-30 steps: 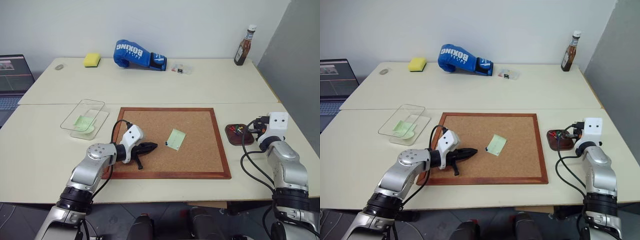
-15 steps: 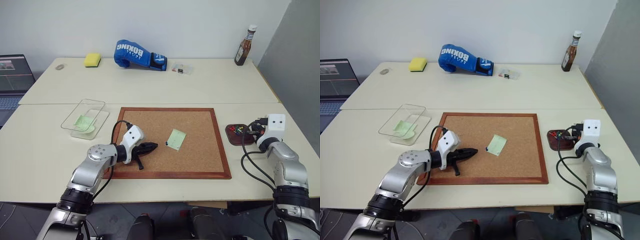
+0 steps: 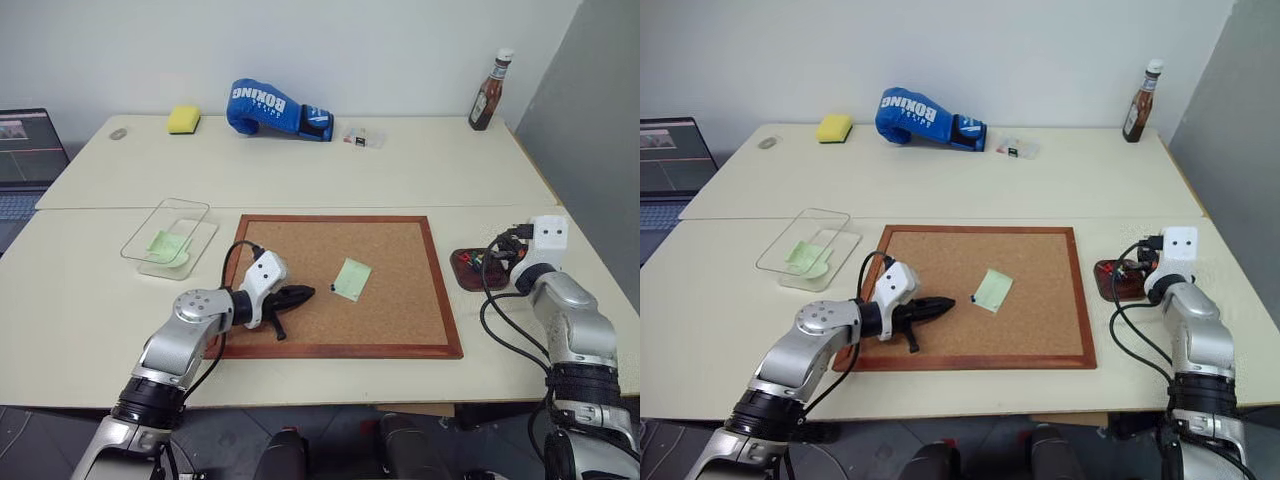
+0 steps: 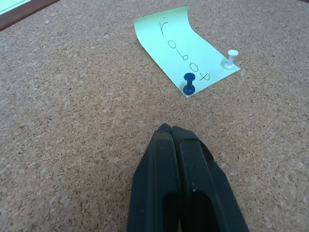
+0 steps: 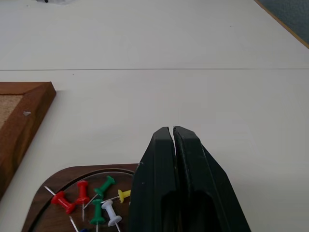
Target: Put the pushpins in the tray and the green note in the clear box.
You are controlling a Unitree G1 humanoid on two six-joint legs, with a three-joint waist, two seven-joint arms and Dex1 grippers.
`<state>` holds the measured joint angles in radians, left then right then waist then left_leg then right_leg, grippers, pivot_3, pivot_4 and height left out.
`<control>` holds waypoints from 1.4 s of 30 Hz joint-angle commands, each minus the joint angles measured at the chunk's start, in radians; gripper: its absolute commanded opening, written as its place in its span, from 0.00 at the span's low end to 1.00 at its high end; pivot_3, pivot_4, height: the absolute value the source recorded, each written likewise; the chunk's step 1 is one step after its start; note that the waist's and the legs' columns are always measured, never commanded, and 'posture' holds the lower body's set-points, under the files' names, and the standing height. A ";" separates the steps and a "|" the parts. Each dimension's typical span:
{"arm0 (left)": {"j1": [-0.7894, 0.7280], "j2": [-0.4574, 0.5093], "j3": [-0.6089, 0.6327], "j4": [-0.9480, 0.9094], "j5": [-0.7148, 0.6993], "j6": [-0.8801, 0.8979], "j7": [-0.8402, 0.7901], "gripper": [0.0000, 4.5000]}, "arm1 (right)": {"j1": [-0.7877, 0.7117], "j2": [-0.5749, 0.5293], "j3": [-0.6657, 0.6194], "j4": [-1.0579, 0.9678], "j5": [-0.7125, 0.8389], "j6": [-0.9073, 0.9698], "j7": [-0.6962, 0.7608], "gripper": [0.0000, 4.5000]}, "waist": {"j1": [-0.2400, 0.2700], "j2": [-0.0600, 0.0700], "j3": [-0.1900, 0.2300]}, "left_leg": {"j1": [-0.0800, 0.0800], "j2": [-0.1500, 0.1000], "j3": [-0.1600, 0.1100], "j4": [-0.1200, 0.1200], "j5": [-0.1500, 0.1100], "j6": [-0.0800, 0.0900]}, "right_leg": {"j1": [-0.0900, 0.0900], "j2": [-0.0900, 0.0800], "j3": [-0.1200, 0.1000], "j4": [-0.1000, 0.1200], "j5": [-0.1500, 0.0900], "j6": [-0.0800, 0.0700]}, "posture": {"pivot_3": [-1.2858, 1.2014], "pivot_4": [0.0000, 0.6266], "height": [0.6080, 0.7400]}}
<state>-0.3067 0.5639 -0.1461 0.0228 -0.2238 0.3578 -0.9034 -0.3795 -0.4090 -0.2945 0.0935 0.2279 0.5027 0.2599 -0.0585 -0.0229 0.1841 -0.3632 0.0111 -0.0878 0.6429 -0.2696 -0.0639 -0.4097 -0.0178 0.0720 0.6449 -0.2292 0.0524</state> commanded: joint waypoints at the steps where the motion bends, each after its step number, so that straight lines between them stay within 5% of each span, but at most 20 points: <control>1: 0.034 0.014 -0.012 0.013 0.027 0.021 0.009 0.00 | 0.010 0.006 -0.023 -0.120 0.084 0.093 0.022 0.01 | -0.001 0.000 0.000 | 0.000 0.000 0.000 0.000 0.000 0.000 | 0.000 0.000 0.000 0.000 0.000 0.000 | 0.52 0.24 1.00; 14: 0.048 0.009 -0.015 0.007 0.029 0.012 0.018 0.00 | 0.098 -0.013 0.038 -0.170 0.079 0.128 0.050 0.01 | -0.002 0.000 0.000 | 0.000 0.000 0.000 0.000 0.000 0.000 | -0.001 0.000 0.000 -0.001 0.000 0.000 | 0.52 0.24 1.00; 33: 0.057 0.013 -0.011 0.004 0.023 0.008 0.017 0.00 | 0.091 -0.051 0.031 -0.208 0.081 0.092 0.075 0.88 | -0.002 0.000 0.000 | -0.001 0.000 0.000 -0.001 0.000 0.000 | -0.001 0.000 0.000 -0.001 -0.001 0.000 | 0.52 0.24 1.00; 42: 0.071 0.007 -0.014 -0.006 0.024 0.011 0.022 0.00 | 0.060 -0.073 0.034 -0.323 0.259 0.189 0.220 0.88 | -0.004 0.001 0.000 | -0.001 0.000 0.000 -0.003 0.000 0.000 | -0.001 0.000 0.000 -0.002 -0.001 0.000 | 0.52 0.24 1.00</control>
<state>-0.2666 0.5639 -0.1366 -0.0112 -0.2247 0.3409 -0.8827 -0.3003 -0.4611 -0.2695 -0.1738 0.4517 0.6846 0.4371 -0.0626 -0.0224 0.1845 -0.3638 0.0114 -0.0875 0.6402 -0.2697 -0.0639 -0.4111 -0.0178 0.0719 0.6431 -0.2299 0.0519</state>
